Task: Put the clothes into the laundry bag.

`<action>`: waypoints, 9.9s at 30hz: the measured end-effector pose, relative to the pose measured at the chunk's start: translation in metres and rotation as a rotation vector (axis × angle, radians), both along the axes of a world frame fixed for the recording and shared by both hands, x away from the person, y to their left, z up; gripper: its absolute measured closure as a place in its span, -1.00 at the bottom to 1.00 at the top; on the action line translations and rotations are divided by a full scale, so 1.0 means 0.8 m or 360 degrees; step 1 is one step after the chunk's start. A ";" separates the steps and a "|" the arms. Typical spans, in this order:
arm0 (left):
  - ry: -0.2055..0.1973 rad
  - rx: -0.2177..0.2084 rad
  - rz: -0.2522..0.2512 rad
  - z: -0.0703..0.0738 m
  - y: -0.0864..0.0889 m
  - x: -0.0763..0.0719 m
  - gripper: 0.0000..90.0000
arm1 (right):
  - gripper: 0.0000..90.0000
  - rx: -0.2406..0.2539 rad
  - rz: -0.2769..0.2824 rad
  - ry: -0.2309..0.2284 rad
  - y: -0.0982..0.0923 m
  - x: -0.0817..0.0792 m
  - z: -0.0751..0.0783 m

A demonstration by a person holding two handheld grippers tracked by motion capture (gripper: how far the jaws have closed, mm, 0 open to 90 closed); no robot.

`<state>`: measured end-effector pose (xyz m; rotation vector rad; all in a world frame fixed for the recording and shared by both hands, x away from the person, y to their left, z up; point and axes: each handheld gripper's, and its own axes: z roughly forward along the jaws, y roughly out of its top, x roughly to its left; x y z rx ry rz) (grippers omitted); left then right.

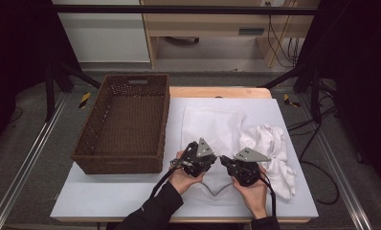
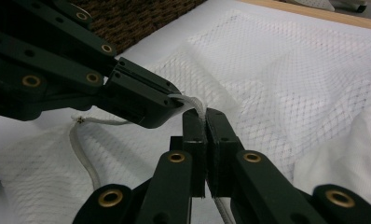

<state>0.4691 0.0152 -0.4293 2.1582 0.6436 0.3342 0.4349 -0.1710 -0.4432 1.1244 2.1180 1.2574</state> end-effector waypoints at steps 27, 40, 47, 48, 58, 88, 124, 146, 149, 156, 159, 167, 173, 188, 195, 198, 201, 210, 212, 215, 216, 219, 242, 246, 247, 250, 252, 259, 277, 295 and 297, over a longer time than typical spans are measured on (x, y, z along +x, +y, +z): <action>-0.0001 -0.0149 0.0036 0.058 0.006 0.002 0.99 | 0.91 -0.0262 -0.0036 0.0158 -0.034 -0.053 -0.055; 0.0014 -0.0167 0.0045 0.049 0.008 0.008 0.99 | 0.77 -0.0097 -0.0091 0.0007 -0.053 -0.047 -0.024; 0.0022 -0.0161 0.0054 0.045 0.013 0.011 0.99 | -0.18 -0.0007 -0.0529 -0.0271 -0.103 -0.033 0.032; 0.0026 -0.0161 0.0053 0.045 0.013 0.012 0.99 | -0.30 -0.0005 -0.0579 -0.0270 -0.110 -0.023 0.033; 0.0037 -0.0156 0.0060 0.041 0.014 0.012 0.99 | 0.48 0.0000 -0.0675 0.0015 -0.121 0.046 -0.001; 0.0101 -0.0115 0.0146 0.049 -0.004 0.022 0.99 | 0.73 -0.0104 0.0098 -0.0322 -0.051 -0.051 0.032; 0.0115 -0.0147 0.0162 0.030 0.037 0.014 0.99 | 0.05 -0.0415 -0.0279 0.0057 -0.003 0.011 -0.039; 0.0127 -0.0117 0.0209 0.058 0.004 0.038 0.99 | 0.73 0.0038 0.0244 -0.0187 -0.023 -0.060 0.024; 0.0131 -0.0117 0.0192 0.060 0.002 0.032 0.99 | 0.72 -0.0011 0.0260 -0.0089 -0.003 -0.049 0.009; 0.0170 -0.0140 0.0194 0.048 0.010 0.026 0.99 | 0.56 -0.0213 0.0188 0.0125 0.038 -0.011 -0.032; 0.0177 -0.0157 0.0193 0.040 0.017 0.029 0.99 | 0.39 -0.0244 0.0206 0.0117 0.044 -0.010 -0.032; 0.0177 -0.0175 0.0195 0.037 0.024 0.027 0.99 | -0.10 0.0115 0.0179 -0.0047 -0.003 -0.035 0.029; 0.0171 -0.0185 0.0195 0.036 0.028 0.023 0.98 | -0.35 0.0048 -0.0168 -0.0063 -0.028 0.008 0.031; 0.0194 -0.0203 0.0221 0.043 0.036 0.030 0.99 | 0.86 0.0129 0.0240 -0.0081 -0.013 -0.018 0.033; 0.0146 -0.0203 0.0179 0.062 0.032 0.019 0.99 | 0.85 -0.0044 0.0363 -0.0033 0.032 -0.022 0.016; 0.0134 -0.0196 0.0161 0.064 0.030 0.012 0.99 | 0.85 -0.0156 0.0254 0.0022 0.043 -0.003 0.003; 0.0143 -0.0192 0.0141 0.061 0.029 0.008 0.99 | 0.85 -0.0205 0.0144 0.0063 0.048 0.017 -0.009; 0.0198 -0.0262 0.0163 0.036 0.040 0.011 0.99 | 0.41 -0.0029 0.0168 0.0107 0.035 0.013 -0.005; 0.0200 -0.0276 0.0169 0.034 0.043 0.010 0.99 | 0.32 0.0032 0.0174 0.0029 0.015 -0.001 0.009; 0.0191 -0.0270 0.0164 0.033 0.045 0.008 0.98 | 0.24 0.0045 0.0079 -0.0095 -0.014 -0.012 0.032; 0.0183 -0.0262 0.0160 0.032 0.044 0.007 0.99 | 0.16 0.0033 0.0005 -0.0111 -0.022 -0.009 0.037; 0.0169 -0.0245 0.0154 0.032 0.044 0.004 0.99 | -0.19 0.0026 -0.0169 -0.0042 -0.035 0.022 0.031; 0.0205 -0.0263 0.0176 0.028 0.047 0.008 0.99 | 0.86 0.0083 0.0023 -0.0040 -0.030 0.017 0.013; 0.0186 -0.0280 0.0191 0.040 0.049 0.008 0.99 | 0.85 0.0064 0.0205 -0.0203 -0.020 -0.031 0.031; 0.0186 -0.0285 0.0188 0.044 0.049 0.008 0.99 | 0.85 0.0055 0.0256 -0.0223 -0.014 -0.038 0.032; 0.0172 -0.0308 0.0174 0.055 0.048 0.005 0.99 | 0.85 0.0013 0.0346 -0.0169 0.009 -0.045 0.026; 0.0156 -0.0318 0.0163 0.062 0.046 0.001 0.99 | 0.86 -0.0092 0.0299 -0.0162 0.022 -0.038 0.020; 0.0135 -0.0258 0.0163 0.058 0.043 -0.004 0.99 | 0.86 -0.0201 0.0151 -0.0027 0.047 0.008 -0.001; 0.0198 -0.0274 0.0140 0.040 0.044 -0.005 0.99 | 0.73 -0.0218 -0.0081 0.0007 0.055 0.043 -0.022; 0.0168 -0.0302 0.0183 0.032 0.057 0.003 0.98 | -0.01 -0.0205 0.0228 0.0116 0.051 -0.010 -0.030; 0.0161 -0.0295 0.0183 0.034 0.058 0.002 0.98 | 0.50 -0.0210 0.0234 0.0196 0.051 -0.001 -0.036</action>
